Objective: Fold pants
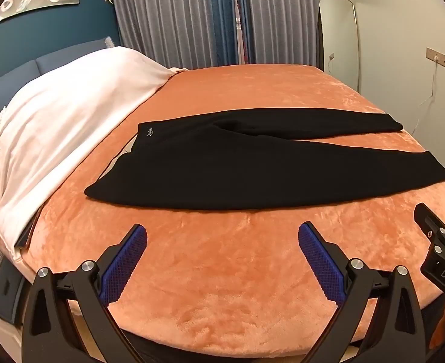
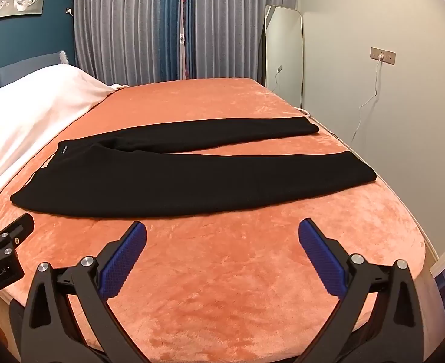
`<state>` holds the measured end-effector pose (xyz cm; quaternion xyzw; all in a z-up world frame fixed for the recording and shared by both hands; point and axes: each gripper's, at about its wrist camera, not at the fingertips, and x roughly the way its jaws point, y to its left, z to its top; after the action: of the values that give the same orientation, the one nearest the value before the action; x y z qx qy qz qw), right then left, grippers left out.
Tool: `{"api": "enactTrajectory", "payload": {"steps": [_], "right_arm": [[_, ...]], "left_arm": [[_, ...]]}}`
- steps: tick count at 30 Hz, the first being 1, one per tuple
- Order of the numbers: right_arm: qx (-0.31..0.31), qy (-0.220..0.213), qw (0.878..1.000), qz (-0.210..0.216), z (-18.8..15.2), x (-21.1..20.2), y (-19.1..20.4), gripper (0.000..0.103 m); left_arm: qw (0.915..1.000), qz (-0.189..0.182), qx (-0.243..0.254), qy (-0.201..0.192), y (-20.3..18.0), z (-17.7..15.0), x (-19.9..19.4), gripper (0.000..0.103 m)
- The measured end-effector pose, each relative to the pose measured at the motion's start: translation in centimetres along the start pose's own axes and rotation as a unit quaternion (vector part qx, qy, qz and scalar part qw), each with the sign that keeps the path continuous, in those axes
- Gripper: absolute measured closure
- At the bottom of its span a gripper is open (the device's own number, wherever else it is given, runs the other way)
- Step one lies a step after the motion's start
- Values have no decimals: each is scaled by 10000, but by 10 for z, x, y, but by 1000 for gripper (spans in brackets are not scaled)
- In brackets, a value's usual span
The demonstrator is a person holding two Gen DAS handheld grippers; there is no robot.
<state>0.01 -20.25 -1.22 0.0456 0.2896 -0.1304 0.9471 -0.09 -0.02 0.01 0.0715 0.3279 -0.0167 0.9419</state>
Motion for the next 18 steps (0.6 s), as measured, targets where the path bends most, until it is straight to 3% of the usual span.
{"api": "enactTrajectory", "payload": {"steps": [18], "right_arm": [[-27, 89, 9999, 47, -2, 6, 2, 5]], "left_arm": [[9998, -42, -18, 188, -3, -3, 5, 5]]}}
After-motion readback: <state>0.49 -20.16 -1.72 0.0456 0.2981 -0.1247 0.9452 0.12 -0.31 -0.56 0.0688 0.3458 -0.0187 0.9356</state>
